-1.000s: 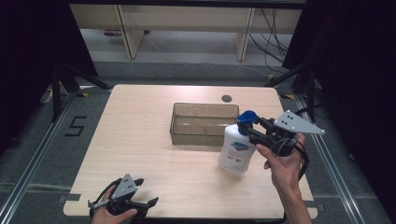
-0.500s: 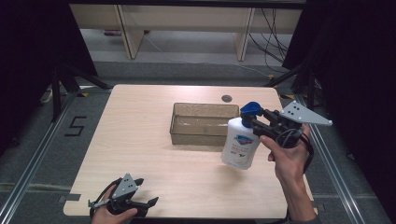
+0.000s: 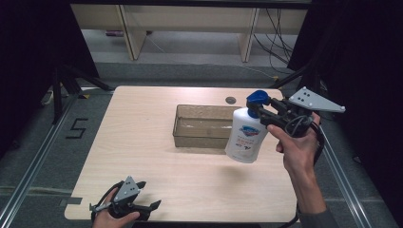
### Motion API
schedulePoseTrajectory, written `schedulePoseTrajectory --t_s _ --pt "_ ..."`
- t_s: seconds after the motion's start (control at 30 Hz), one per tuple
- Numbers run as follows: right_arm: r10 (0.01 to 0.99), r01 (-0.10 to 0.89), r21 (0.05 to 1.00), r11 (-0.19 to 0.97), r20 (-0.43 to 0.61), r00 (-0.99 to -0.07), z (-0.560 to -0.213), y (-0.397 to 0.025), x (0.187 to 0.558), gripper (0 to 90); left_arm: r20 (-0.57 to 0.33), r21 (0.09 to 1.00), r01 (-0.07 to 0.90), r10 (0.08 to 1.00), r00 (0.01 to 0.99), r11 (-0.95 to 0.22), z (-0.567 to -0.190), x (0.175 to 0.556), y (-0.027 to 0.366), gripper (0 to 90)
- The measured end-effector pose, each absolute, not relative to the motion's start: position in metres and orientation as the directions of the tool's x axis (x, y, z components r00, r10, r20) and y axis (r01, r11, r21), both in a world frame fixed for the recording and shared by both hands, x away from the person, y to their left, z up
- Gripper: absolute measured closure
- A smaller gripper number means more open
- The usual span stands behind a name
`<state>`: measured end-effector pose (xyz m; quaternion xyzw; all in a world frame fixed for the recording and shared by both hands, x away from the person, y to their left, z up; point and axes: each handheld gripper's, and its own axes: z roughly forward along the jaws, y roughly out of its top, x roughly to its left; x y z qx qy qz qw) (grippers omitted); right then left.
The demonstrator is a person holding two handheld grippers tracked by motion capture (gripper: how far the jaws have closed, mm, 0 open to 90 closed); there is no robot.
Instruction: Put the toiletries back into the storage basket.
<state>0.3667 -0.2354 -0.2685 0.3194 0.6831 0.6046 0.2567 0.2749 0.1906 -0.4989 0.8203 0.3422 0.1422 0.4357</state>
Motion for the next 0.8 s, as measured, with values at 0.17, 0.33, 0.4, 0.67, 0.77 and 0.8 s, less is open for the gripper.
schedulePoseTrajectory --t_s 0.17,0.33,0.4,0.67,0.77,0.8 --pt "0.745 0.127 0.99 0.065 0.036 -0.667 -0.261 -0.232 0.372 61.4 -0.065 0.816 0.434 0.685 0.725 -0.382 -0.499 0.275 0.19 15.4" --pt "0.742 0.121 0.991 0.06 0.037 -0.669 -0.256 -0.229 0.379 61.4 -0.066 0.812 0.438 0.686 0.725 -0.385 -0.499 0.275 0.19 15.4" --pt "0.738 0.127 0.991 0.048 0.051 -0.673 -0.256 -0.228 0.38 61.4 -0.066 0.812 0.438 0.685 0.726 -0.385 -0.499 0.275 0.19 15.4" --pt "0.748 0.125 0.99 0.066 0.034 -0.663 -0.25 -0.222 0.397 61.4 -0.066 0.816 0.433 0.683 0.728 -0.383 -0.499 0.274 0.19 15.4" --pt "0.754 0.136 0.989 0.063 0.042 -0.656 -0.249 -0.221 0.404 61.4 -0.061 0.811 0.435 0.684 0.727 -0.39 -0.497 0.274 0.191 15.4" --pt "0.754 0.136 0.989 0.064 0.041 -0.655 -0.249 -0.221 0.405 61.4 -0.062 0.812 0.435 0.684 0.727 -0.389 -0.497 0.274 0.191 15.4"
